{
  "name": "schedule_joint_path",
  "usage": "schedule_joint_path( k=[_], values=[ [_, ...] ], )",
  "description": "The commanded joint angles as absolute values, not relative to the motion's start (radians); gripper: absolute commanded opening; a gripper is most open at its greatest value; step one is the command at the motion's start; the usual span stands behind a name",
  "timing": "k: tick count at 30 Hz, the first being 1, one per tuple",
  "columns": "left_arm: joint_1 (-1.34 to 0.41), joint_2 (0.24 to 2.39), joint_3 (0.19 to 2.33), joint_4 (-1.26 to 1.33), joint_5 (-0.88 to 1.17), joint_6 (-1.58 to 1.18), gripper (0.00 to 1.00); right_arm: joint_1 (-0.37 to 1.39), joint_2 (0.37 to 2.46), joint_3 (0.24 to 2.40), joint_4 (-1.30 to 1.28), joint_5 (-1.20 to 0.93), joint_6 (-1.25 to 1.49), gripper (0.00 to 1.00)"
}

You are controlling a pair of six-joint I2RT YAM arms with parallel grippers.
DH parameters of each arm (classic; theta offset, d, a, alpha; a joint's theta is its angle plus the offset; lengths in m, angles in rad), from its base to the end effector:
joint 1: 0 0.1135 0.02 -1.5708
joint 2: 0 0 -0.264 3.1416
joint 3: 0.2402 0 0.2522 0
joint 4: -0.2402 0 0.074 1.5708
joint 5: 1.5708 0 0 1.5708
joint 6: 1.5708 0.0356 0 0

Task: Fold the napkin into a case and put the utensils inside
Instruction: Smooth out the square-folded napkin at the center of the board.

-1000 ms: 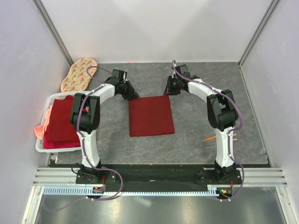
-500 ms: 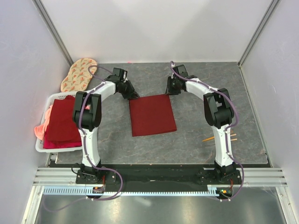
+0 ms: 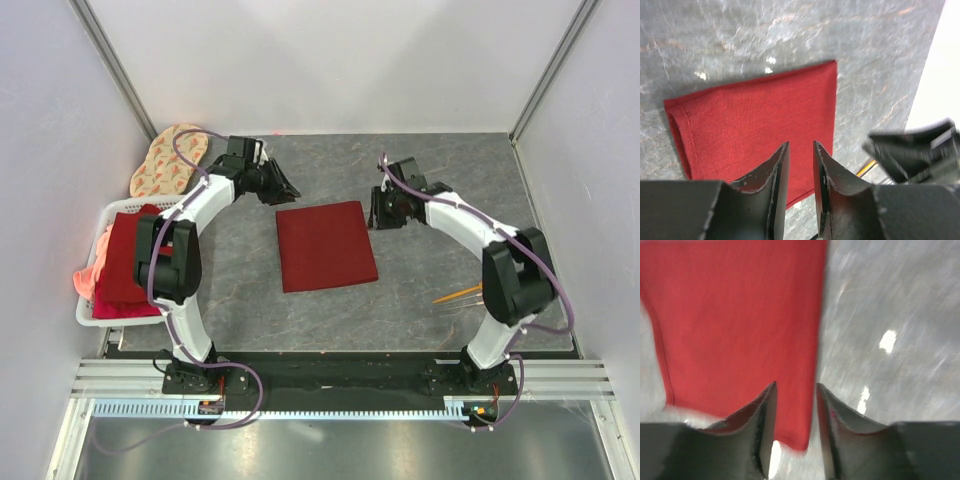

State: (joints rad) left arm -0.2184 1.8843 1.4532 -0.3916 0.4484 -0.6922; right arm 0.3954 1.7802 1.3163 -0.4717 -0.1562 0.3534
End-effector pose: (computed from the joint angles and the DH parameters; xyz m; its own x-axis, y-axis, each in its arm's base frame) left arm 0.4078 -0.1063 0.2390 -0.8592 -0.3984 -0.3209 -0.0847 0.7294 -0.6788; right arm 0.3537 0.1536 0.2279 -0.8581 0.0123 -0.5133 -0.1798 0.9292 0.3228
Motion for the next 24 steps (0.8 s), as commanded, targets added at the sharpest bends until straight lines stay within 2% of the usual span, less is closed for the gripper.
schedule_joint_path(
  k=[1, 3, 4, 7, 12, 24],
  values=[
    [-0.196, 1.952, 1.454, -0.365, 0.52, -0.673, 0.31, 0.426, 1.666, 1.124, -0.398, -0.297, 0.37, 0.27],
    [-0.166, 1.98, 1.485, -0.364, 0.549, -0.684, 0.29, 0.426, 1.628, 1.065, -0.352, -0.351, 0.377, 0.15],
    [-0.163, 1.994, 1.492, -0.371, 0.535, -0.672, 0.32, 0.428, 1.618, 1.011, -0.336, -0.351, 0.38, 0.14],
    [-0.158, 2.022, 1.528, -0.414, 0.497, -0.624, 0.35, 0.426, 1.605, 0.921, -0.287, -0.324, 0.408, 0.14],
    [-0.158, 2.074, 1.526, -0.437, 0.476, -0.609, 0.36, 0.428, 1.647, 0.838, -0.215, -0.296, 0.439, 0.14],
    [-0.132, 2.194, 1.604, -0.526, 0.311, -0.506, 0.33, 0.425, 1.69, 0.845, -0.23, -0.172, 0.416, 0.14]
  ],
)
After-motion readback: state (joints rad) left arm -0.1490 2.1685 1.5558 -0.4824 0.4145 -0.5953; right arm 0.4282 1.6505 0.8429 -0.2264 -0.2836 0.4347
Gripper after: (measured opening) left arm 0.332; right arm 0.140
